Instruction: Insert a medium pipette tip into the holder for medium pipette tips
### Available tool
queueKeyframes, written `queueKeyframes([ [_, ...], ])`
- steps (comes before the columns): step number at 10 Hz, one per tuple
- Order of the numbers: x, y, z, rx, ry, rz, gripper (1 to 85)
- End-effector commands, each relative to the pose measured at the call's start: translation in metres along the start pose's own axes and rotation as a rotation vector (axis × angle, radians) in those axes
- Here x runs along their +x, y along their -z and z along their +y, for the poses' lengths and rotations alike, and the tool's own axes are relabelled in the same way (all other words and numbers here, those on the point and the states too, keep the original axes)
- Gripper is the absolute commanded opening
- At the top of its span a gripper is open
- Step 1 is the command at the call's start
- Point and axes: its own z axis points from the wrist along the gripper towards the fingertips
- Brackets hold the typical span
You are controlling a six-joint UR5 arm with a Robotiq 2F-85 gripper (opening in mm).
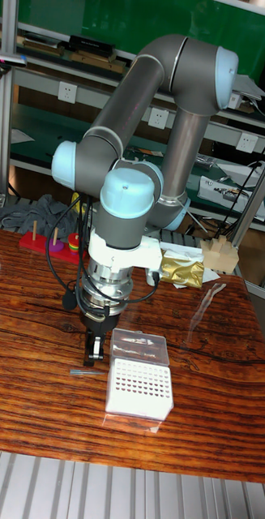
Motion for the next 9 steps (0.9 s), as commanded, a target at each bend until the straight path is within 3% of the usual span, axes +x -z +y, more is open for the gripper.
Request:
queueKeyframes([
  [1, 0.005, 0.0, -0.006, 0.024, -0.006, 0.01, 12.0],
  [4, 0.009, 0.0, -0.011, 0.043, 0.006, 0.027, 13.3],
  [9, 0.006, -0.002, -0.017, 0.061, 0.039, 0.022, 17.0],
])
